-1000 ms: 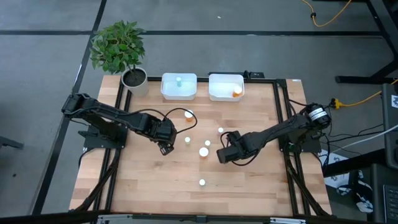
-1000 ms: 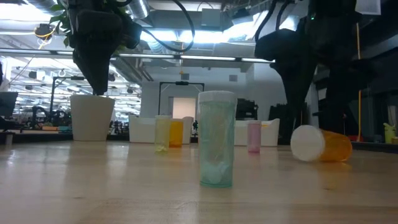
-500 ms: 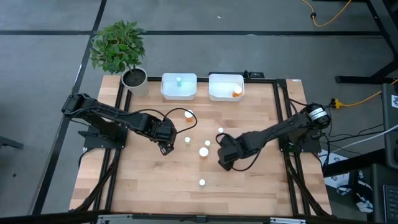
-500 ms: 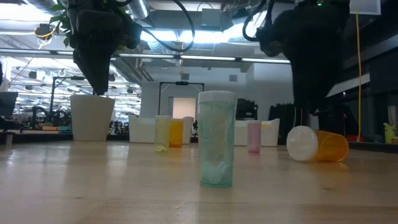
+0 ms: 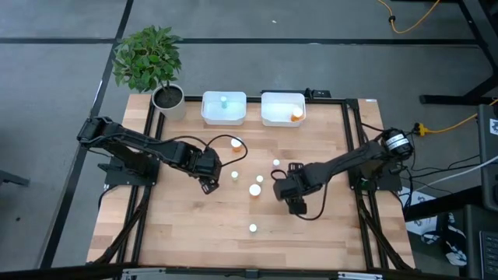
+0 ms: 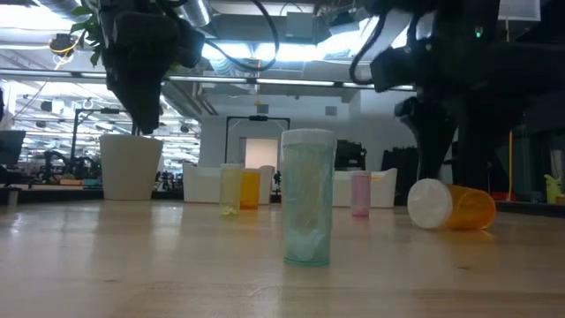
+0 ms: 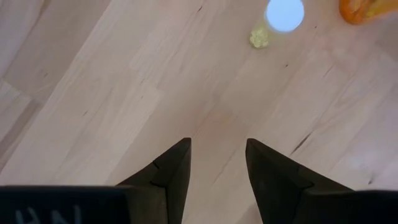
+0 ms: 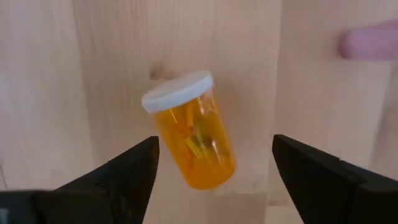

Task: Pick and place medicine bottles into bin by pill shape (circle, oval)
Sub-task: Put the bottom right orange capsule bottle into the right white bin

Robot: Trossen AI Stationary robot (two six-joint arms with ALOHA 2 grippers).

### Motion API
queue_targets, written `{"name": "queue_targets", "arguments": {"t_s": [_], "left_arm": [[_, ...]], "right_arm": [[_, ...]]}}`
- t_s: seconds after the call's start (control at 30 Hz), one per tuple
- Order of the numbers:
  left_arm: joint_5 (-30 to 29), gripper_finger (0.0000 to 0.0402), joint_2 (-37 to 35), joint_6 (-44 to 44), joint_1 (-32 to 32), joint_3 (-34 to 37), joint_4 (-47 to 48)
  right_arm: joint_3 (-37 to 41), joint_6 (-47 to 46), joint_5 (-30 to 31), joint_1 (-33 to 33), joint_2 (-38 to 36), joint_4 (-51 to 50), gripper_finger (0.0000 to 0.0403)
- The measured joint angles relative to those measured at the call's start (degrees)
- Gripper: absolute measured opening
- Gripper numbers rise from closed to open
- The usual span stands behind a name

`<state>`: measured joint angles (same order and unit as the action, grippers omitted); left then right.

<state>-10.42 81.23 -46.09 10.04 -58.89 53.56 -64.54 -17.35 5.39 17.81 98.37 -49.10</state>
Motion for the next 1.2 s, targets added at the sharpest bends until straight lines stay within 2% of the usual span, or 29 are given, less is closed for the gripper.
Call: {"name": "queue_targets", "arguments": {"t_s": [0.4,0.53,0.83,1.2], "left_arm": [[-1.1,0.0147,0.0,-0.3,0.0,0.0,-0.8],[-1.1,0.0147,0.0,-0.3,0.0,0.0,-0.8],[-1.1,0.0147,0.0,-0.3,0.0,0.0,-0.7],[-2.2,0.0147,0.0,0.0,0.0,0.0,-0.7]], "right_arm": [[3.0,6.1,-3.7,-0.5,0.4,10.8,0.0314],[3.0,9.7,-4.1,-0.5,3.0,11.5,0.0314],[3.0,8.3,-3.6,-0.4,5.8,12.6,0.031],[3.0,-2.5,-3.5,-0.4,5.8,14.7,0.0208]]}}
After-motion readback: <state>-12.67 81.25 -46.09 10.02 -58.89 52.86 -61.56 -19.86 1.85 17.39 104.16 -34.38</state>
